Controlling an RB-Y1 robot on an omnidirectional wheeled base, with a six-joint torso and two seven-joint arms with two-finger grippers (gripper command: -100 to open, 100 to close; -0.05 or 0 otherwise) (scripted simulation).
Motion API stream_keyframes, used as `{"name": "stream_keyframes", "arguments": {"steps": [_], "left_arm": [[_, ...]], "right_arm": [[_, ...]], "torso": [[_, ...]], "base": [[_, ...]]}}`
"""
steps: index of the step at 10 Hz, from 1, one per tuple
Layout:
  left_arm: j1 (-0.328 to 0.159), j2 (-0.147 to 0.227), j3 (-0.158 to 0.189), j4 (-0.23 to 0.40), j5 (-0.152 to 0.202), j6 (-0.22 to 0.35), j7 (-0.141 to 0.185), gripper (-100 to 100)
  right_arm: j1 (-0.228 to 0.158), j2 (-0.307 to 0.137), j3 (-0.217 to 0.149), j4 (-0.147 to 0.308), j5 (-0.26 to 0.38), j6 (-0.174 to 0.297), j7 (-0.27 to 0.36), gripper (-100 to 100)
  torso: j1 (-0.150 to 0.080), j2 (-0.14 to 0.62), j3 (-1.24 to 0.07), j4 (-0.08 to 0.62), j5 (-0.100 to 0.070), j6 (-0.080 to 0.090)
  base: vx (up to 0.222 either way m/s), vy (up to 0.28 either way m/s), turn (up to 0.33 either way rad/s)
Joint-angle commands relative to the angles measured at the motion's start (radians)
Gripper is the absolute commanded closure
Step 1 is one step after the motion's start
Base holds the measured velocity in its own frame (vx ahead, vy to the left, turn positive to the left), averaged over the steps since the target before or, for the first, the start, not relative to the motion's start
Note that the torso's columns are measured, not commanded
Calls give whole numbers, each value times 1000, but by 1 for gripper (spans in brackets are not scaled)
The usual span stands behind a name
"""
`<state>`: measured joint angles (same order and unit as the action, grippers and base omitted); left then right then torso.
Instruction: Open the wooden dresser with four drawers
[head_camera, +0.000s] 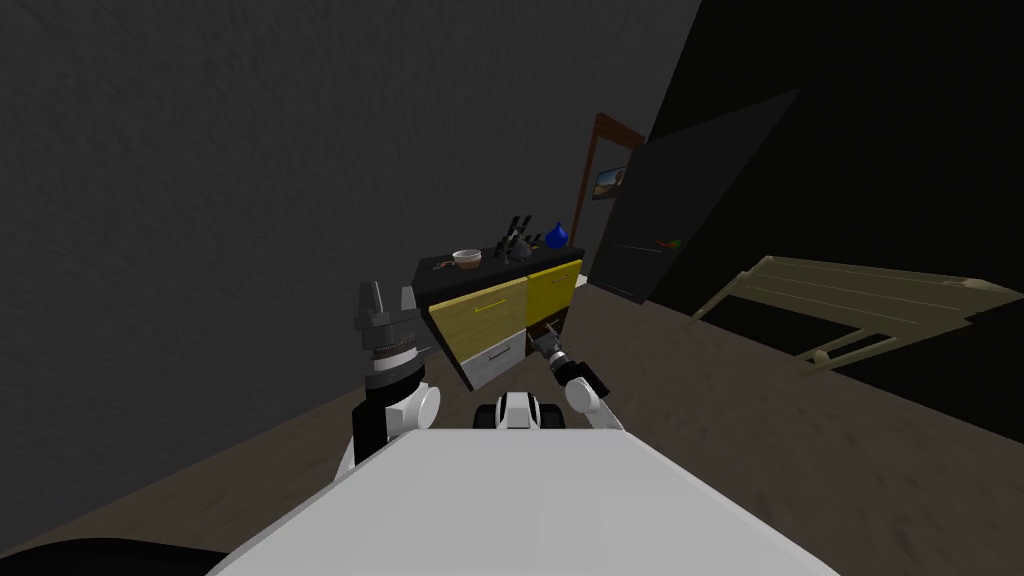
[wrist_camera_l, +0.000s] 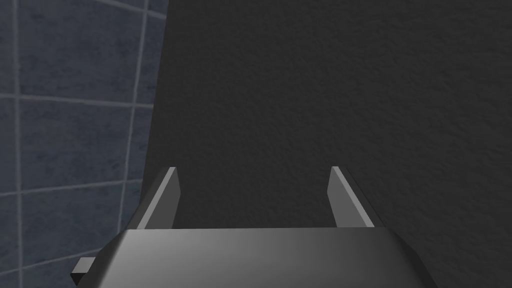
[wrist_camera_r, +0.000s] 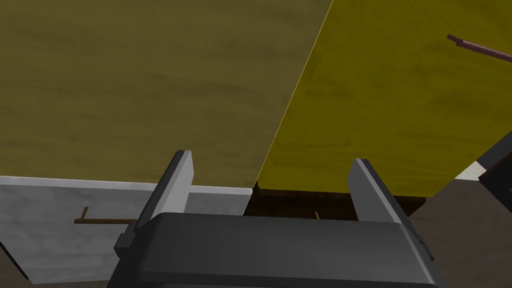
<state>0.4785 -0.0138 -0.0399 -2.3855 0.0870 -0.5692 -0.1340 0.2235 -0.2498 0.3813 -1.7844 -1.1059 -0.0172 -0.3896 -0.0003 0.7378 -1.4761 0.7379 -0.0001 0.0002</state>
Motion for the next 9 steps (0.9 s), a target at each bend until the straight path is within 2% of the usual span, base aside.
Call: {"name": "stream_keyframes", "arguments": {"steps": [1,3,4,5,6,7,9], "left_arm": [[0,0,0,0,0,0,0,0],[0,0,0,0,0,0,0,0],[0,0,0,0,0,0,0,0],[0,0,0,0,0,0,0,0],[0,0,0,0,0,0,0,0],[0,0,0,0,0,0,0,0],[0,0,0,0,0,0,0,0]], "right_arm": [[-10,5,22,27,-80,58,-26,-100],[-10,5,22,27,-137,58,-26,-100],[-25,1,40,55,-171,86,-47,-100],[-25,1,40,55,-201,86,-47,-100],[-25,1,40,55,-216,86,-47,-100],[-40,-3,57,83,-250,114,-68,-100],[-40,-3,57,83,-283,114,-68,-100]], "torso": [[1,0,0,0,0,0],[1,0,0,0,0,0],[-1,1,0,0,0,0],[0,0,0,0,0,0],[0,0,0,0,0,0],[-1,0,0,0,0,0],[1,0,0,0,0,0]], "base": [[11,42,-132],[10,33,-26],[7,34,-121],[10,35,-84],[4,15,12],[17,24,-126],[6,27,-25]]}}
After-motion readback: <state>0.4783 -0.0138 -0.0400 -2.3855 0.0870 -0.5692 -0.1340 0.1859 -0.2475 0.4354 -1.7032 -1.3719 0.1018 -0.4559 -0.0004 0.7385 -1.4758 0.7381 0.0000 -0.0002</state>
